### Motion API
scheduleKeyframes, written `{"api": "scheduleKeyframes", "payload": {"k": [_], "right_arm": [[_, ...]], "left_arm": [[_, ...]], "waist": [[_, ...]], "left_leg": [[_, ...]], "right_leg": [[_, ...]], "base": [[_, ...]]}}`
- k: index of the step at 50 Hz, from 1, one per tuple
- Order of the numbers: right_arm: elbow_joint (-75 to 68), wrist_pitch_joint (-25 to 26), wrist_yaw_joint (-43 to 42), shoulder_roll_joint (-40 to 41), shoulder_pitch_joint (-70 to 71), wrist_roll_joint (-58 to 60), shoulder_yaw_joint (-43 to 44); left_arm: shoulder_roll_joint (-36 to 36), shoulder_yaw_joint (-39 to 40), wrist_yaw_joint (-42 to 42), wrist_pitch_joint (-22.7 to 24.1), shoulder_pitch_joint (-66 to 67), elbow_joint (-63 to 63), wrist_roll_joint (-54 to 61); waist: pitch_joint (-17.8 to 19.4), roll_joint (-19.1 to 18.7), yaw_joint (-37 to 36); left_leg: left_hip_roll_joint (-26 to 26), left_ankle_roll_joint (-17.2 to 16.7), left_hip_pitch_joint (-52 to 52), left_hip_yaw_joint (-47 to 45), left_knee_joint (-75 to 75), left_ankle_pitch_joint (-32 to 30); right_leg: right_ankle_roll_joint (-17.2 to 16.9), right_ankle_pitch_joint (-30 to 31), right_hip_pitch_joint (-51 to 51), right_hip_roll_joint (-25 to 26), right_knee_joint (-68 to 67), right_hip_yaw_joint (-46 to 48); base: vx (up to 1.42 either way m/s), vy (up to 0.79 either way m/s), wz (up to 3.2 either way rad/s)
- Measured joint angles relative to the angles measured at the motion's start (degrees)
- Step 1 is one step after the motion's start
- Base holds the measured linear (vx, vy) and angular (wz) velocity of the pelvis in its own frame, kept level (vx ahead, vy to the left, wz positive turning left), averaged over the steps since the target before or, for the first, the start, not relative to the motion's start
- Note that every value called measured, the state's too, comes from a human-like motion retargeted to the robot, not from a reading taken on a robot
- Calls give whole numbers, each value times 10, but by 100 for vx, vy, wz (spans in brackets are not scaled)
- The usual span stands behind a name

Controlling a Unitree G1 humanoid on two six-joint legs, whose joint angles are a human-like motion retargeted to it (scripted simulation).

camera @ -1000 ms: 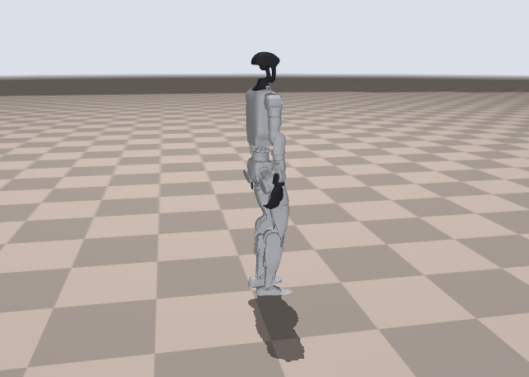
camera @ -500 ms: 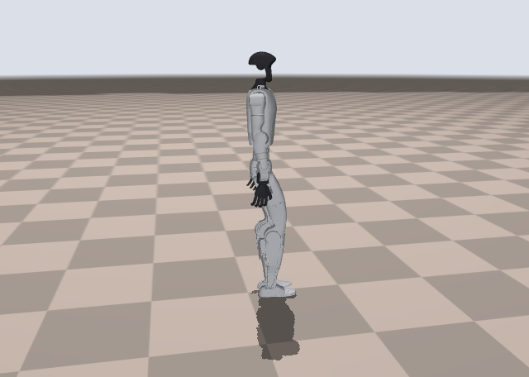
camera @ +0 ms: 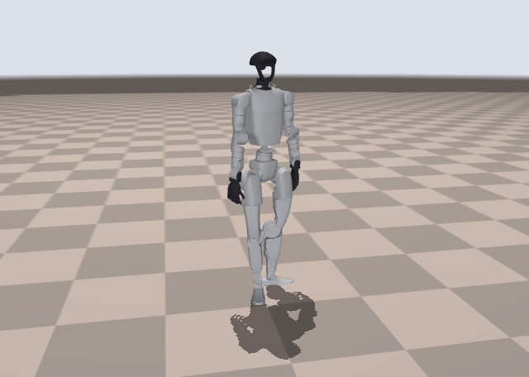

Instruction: In place motions

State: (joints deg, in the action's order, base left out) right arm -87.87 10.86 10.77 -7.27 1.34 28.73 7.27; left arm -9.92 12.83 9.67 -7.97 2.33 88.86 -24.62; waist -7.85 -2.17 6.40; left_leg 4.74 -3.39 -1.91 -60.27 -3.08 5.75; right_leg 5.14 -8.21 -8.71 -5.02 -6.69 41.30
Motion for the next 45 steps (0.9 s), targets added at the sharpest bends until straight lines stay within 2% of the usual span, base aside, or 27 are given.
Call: {"api": "scheduleKeyframes", "payload": {"k": [6,10,12,13,15,17,18,20,21,25,28,30,31,32,34,38,45], "right_arm": [[19,-8,3,8,-3,15,-10],[22,-6,5,11,-4,14,-11],[24,-5,10,13,-4,16,-13],[26,-5,12,14,-3,19,-14],[30,-7,15,14,-1,28,-15],[34,-10,15,11,2,30,-7],[37,-10,14,9,4,28,-3],[43,-9,7,4,7,17,1],[45,-10,1,2,10,9,4],[54,-16,-20,-8,20,-25,14],[60,-21,-18,-13,21,-38,20],[57,-20,-20,-14,21,-42,22],[51,-19,-24,-15,21,-43,23],[43,-19,-27,-16,22,-44,22],[20,-15,-33,-14,27,-47,16],[-10,-5,-49,-4,32,-79,14],[-41,1,-27,-6,13,-79,4]], "left_arm": [[7,-6,25,7,-20,-20,31],[12,-9,25,11,-26,-47,30],[12,-13,23,16,-28,-55,39],[12,-14,23,18,-30,-58,42],[10,-13,25,19,-34,-60,43],[11,-20,27,19,-42,-57,43],[14,-24,28,20,-46,-54,44],[22,-29,32,22,-53,-46,48],[29,-30,37,24,-55,-46,50],[53,-39,56,37,-54,-62,58],[60,-51,58,40,-49,-72,51],[60,-60,60,37,-47,-72,40],[60,-64,62,35,-45,-71,33],[59,-68,65,32,-42,-70,26],[52,-65,73,28,-39,-67,9],[39,-54,73,19,-43,-70,-12],[31,-33,53,27,-29,-88,11]], "waist": [[2,-6,31],[2,4,62],[2,21,94],[1,33,112],[-9,62,103],[-8,68,98],[-3,66,96],[11,68,80],[19,71,69],[44,70,42],[55,42,36],[64,13,25],[64,10,26],[61,2,31],[51,-23,50],[63,-32,72],[57,-26,28]], "left_leg": [[28,-14,-31,-62,25,-1],[45,0,-46,-60,63,-12],[57,25,-42,-27,112,-26],[67,49,-31,-4,153,-29],[92,113,9,32,270,-15],[128,169,70,114,391,3],[133,174,96,167,431,4],[105,161,134,266,471,4],[73,153,146,301,473,16],[-13,125,151,353,411,60],[-65,92,144,404,290,44],[-73,68,127,419,185,8],[-92,108,125,436,161,1],[-95,127,122,440,143,-2],[-58,86,120,412,135,-4],[-47,71,115,424,107,-28],[-67,71,120,472,89,-50]], "right_leg": [[13,-6,-5,38,17,-55],[21,-2,-5,41,28,-77],[24,4,4,29,42,-69],[22,8,8,16,48,-64],[11,9,2,-14,42,-99],[7,11,-1,-20,38,-114],[9,13,0,-15,38,-120],[10,21,3,-10,37,-146],[9,27,3,-11,35,-161],[2,44,3,-17,28,-211],[5,51,5,10,29,-234],[11,53,11,46,31,-250],[11,54,13,48,31,-255],[11,54,13,54,31,-258],[13,53,1,75,28,-260],[13,48,-1,78,19,-249],[17,33,8,71,17,-223]], "base": [[-36,6,-89],[-24,6,-33],[-25,1,33],[-19,0,-5],[-22,1,-102],[-31,4,-103],[-25,9,-109],[-26,15,-155],[-33,19,-183],[-27,22,-159],[-14,17,-124],[-1,12,-125],[4,11,-83],[7,9,-36],[1,3,-30],[-9,-6,24],[7,-17,49]]}}
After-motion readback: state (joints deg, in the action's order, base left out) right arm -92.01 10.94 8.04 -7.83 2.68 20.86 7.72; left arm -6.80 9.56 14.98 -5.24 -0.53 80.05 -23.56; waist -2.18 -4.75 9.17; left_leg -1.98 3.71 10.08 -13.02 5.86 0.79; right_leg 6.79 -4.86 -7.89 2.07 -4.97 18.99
